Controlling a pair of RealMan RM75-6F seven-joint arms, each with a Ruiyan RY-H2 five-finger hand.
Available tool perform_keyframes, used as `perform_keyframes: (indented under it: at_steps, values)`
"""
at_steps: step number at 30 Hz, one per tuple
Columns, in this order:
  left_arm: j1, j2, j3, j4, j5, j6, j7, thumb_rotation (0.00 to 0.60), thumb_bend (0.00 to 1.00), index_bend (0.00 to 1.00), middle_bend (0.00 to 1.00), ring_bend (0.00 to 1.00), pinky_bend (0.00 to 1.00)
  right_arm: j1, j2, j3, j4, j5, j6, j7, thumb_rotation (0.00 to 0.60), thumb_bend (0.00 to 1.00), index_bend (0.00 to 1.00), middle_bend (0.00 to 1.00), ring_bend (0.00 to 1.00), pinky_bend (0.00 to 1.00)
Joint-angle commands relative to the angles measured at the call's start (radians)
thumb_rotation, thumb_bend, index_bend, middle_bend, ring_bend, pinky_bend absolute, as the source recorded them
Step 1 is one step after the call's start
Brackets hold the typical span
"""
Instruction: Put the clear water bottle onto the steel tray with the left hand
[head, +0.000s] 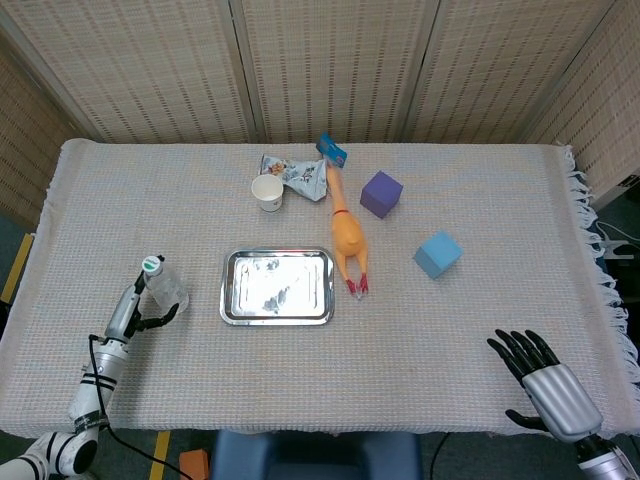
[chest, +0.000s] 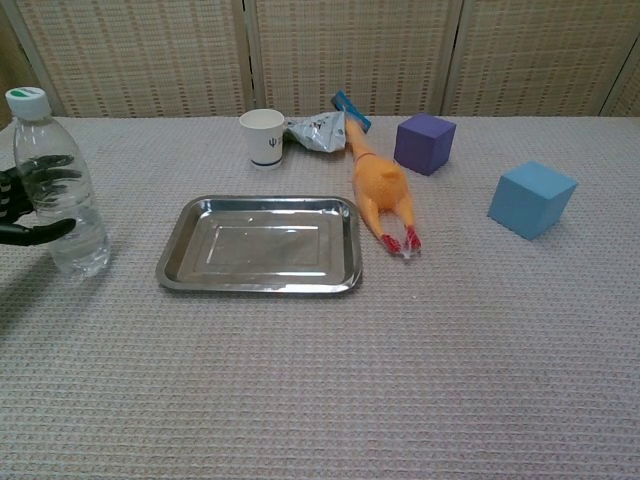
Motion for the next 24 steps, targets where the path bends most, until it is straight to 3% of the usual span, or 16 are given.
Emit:
perform_keyframes:
  at_steps: [1,5,7,13,24]
  values:
    - [-0.006,-0.005,-0.003,0.006,-0.005,-0.009,-0.005,0.6,0.35,0.03,0.0,0.0,0.0,0.003,-0.001,0.001,-0.001,0.007,-0.007,-0.002,0.6,0.01,0.0,0.0,0.0,0.0]
    - [-0.018,-0.015,-0.012,0.023,-0.016,-0.023,-0.001,0.6,0.34,0.04,0.01,0.0,0.0,0.005,0.001,0.003,-0.003,0.015,-0.011,-0.003,0.6,0.01,0.0,0.0,0.0,0.0]
    - [-0.02,-0.024,-0.019,0.032,-0.023,-0.018,0.007,0.6,0.35,0.08,0.08,0.0,0.02,0.005,0.001,0.004,-0.004,0.017,-0.009,-0.003,0.6,0.01,0.0,0.0,0.0,0.0]
    - [-0.016,-0.032,-0.025,0.034,-0.033,-0.008,0.021,0.6,0.41,0.22,0.27,0.12,0.21,0.007,0.001,0.004,-0.004,0.02,-0.012,-0.002,0.6,0.01,0.0,0.0,0.0,0.0]
    - [-0.004,-0.015,-0.033,0.001,-0.052,0.0,0.04,0.6,0.57,0.38,0.42,0.26,0.37,0.011,-0.001,0.004,-0.004,0.028,-0.02,-0.006,0.6,0.01,0.0,0.0,0.0,0.0]
